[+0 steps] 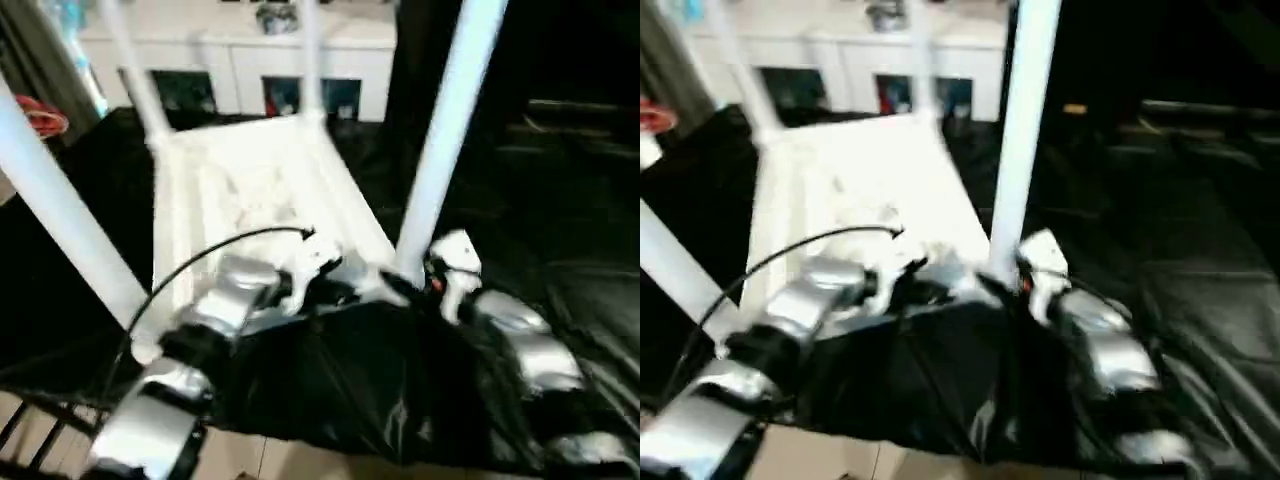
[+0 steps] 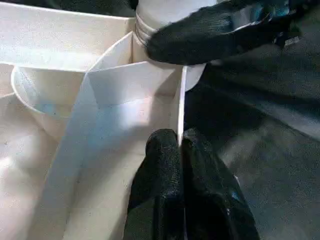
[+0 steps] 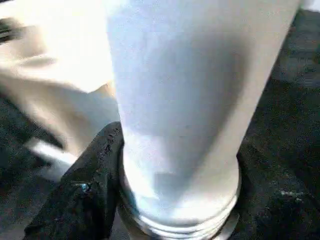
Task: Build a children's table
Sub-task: Rotate leg to tighten
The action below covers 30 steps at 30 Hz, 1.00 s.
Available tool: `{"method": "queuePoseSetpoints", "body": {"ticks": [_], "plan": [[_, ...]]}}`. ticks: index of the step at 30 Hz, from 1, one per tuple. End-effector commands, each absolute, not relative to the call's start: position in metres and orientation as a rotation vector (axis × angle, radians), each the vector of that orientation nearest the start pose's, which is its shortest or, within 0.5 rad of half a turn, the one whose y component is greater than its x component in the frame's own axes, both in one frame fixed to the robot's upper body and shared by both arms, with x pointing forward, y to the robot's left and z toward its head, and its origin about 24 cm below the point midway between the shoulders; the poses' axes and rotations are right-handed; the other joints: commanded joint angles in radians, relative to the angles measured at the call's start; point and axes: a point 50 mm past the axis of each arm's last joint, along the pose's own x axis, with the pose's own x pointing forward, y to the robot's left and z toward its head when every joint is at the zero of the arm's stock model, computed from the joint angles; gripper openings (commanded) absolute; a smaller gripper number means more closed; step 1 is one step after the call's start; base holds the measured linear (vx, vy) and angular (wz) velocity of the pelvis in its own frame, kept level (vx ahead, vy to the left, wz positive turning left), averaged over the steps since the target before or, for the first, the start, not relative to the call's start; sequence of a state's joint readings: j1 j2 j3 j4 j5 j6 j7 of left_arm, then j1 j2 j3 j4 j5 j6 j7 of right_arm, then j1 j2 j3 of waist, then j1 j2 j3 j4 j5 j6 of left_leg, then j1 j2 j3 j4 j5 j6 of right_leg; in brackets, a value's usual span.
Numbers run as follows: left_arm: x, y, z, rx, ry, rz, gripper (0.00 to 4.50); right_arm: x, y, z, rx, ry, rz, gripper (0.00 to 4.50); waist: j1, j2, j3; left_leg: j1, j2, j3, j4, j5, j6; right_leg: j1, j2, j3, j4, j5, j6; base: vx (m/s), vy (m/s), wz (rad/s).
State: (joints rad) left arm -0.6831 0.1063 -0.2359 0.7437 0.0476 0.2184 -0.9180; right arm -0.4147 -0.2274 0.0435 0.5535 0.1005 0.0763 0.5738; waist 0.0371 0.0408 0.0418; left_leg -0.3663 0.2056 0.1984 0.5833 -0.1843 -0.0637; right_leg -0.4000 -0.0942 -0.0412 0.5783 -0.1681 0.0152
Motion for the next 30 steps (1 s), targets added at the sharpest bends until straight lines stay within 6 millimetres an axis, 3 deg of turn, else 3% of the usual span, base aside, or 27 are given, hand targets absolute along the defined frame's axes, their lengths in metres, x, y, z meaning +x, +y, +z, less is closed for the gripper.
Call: {"method": "queuePoseSetpoints", "body": {"ticks": [1, 2, 4, 7, 11, 14, 19, 24, 30], "plan": [[0.333, 0.044, 0.050, 0.188, 0.387, -1.135, 0.00, 0.310, -0.125, 0.007, -0.087, 0.340, 0.653, 2.69, 0.002, -0.021, -0.050, 0.013, 0.014, -0.014, -0.077, -0.313, 0.021, 0.026, -0.040, 0.018, -0.088, -0.457, -0.170, 0.000, 0.000, 0.00], [0.333, 0.041, 0.050, 0.191, 0.384, -1.121, 0.00, 0.312, -0.122, 0.006, -0.084, 0.339, 0.630, 2.69, 0.000, -0.021, -0.049, 0.011, 0.013, -0.015, -0.078, -0.316, 0.023, 0.027, -0.039, 0.017, -0.089, -0.458, -0.169, 0.000, 0.000, 0.00], [0.333, 0.034, 0.051, 0.189, 0.367, -1.098, 0.00, 0.314, -0.113, 0.007, -0.090, 0.318, 0.610, 3.25, -0.002, -0.020, -0.051, 0.011, 0.013, -0.014, -0.078, -0.318, 0.023, 0.026, -0.039, 0.018, -0.089, -0.448, -0.166, 0.000, 0.000, 0.00], [0.332, 0.030, 0.052, 0.182, 0.349, -1.120, 0.00, 0.314, -0.107, 0.010, -0.047, 0.294, 0.622, 3.48, -0.001, -0.021, -0.052, 0.008, 0.013, -0.014, -0.079, -0.313, 0.030, 0.029, -0.038, 0.019, -0.087, -0.421, -0.170, 0.000, 0.000, 0.00], [0.329, 0.033, 0.053, 0.191, 0.330, -1.171, 0.00, 0.313, -0.109, 0.012, -0.056, 0.284, 0.661, 3.86, 0.000, -0.016, -0.053, 0.006, 0.014, -0.013, -0.079, -0.300, 0.038, 0.032, -0.038, 0.020, -0.080, -0.361, -0.190, 0.000, 0.000, 0.00], [0.326, 0.039, 0.054, 0.201, 0.319, -1.236, 0.00, 0.309, -0.115, 0.014, -0.113, 0.275, 0.748, 4.13, 0.003, -0.019, -0.055, 0.004, 0.016, -0.012, -0.077, -0.284, 0.051, 0.035, -0.038, 0.021, -0.078, -0.322, -0.202, 0.000, 0.000, 0.00], [0.320, 0.050, 0.053, 0.199, 0.331, -1.341, 0.00, 0.302, -0.128, 0.017, -0.144, 0.274, 0.874, 4.13, 0.009, -0.021, -0.058, 0.004, 0.016, -0.008, -0.072, -0.235, 0.078, 0.038, -0.041, 0.022, -0.072, -0.284, -0.218, 0.000, 0.000, 0.00], [0.313, 0.064, 0.053, 0.199, 0.363, -1.450, 0.00, 0.294, -0.140, 0.022, -0.177, 0.270, 1.014, 4.13, 0.018, -0.016, -0.061, 0.002, 0.020, -0.007, -0.068, -0.181, 0.101, 0.045, -0.036, 0.020, -0.055, -0.168, -0.264, 0.000, 0.000, 0.00], [0.309, 0.085, 0.053, 0.232, 0.401, -1.547, 0.00, 0.277, -0.156, 0.027, -0.188, 0.349, 1.228, 4.13, 0.029, -0.016, -0.059, 0.006, 0.025, -0.005, -0.068, -0.195, 0.105, 0.046, -0.034, 0.020, -0.052, -0.161, -0.275, 0.000, 0.000, 0.00]]}}
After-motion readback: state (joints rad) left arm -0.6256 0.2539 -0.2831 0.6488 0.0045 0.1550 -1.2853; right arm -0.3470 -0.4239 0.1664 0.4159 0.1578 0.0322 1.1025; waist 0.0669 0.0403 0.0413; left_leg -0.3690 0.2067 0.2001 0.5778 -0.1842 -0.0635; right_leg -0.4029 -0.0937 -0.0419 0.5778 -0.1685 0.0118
